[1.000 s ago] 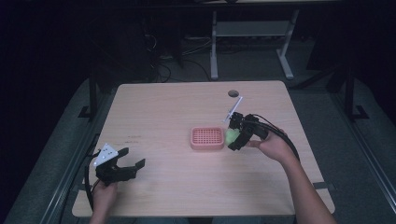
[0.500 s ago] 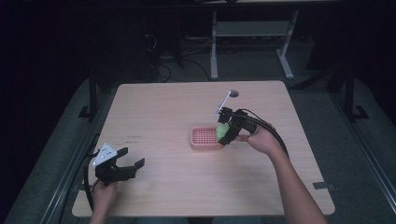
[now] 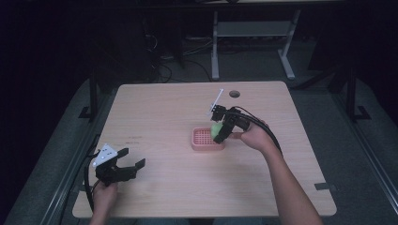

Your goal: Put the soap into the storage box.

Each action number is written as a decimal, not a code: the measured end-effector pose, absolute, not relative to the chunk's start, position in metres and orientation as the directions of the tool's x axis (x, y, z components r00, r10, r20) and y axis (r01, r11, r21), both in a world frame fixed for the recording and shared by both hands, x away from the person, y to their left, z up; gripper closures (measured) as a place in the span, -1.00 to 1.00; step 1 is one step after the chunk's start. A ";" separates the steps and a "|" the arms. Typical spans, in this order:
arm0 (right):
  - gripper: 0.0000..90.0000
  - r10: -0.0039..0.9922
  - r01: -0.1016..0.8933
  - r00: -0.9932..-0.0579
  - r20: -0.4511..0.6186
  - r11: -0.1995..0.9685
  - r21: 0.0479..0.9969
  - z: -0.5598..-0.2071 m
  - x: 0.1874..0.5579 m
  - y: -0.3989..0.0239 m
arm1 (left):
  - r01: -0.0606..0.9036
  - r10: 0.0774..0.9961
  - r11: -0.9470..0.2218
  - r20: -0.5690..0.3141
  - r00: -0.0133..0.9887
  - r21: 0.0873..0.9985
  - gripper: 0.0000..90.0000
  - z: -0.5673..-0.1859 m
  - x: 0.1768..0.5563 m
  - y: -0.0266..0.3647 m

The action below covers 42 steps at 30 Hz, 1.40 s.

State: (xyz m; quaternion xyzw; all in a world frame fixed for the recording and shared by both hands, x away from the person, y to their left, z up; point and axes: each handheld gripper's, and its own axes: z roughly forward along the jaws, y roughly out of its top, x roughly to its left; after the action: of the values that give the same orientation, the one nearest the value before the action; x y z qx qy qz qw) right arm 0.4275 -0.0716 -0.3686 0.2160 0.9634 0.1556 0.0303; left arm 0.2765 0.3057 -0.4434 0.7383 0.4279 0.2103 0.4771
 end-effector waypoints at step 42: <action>-0.41 0.445 0.439 -0.895 0.036 0.861 0.256 -0.396 0.457 -0.032 | 0.434 0.829 -0.164 -0.114 0.547 0.886 -0.69 -0.444 0.275 0.307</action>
State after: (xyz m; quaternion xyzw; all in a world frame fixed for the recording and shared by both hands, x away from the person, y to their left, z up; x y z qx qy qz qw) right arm 0.4566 -0.0320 -0.3963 0.2291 0.9646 0.1300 0.0122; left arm 0.2752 0.3065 -0.4436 0.7349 0.4299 0.2047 0.4830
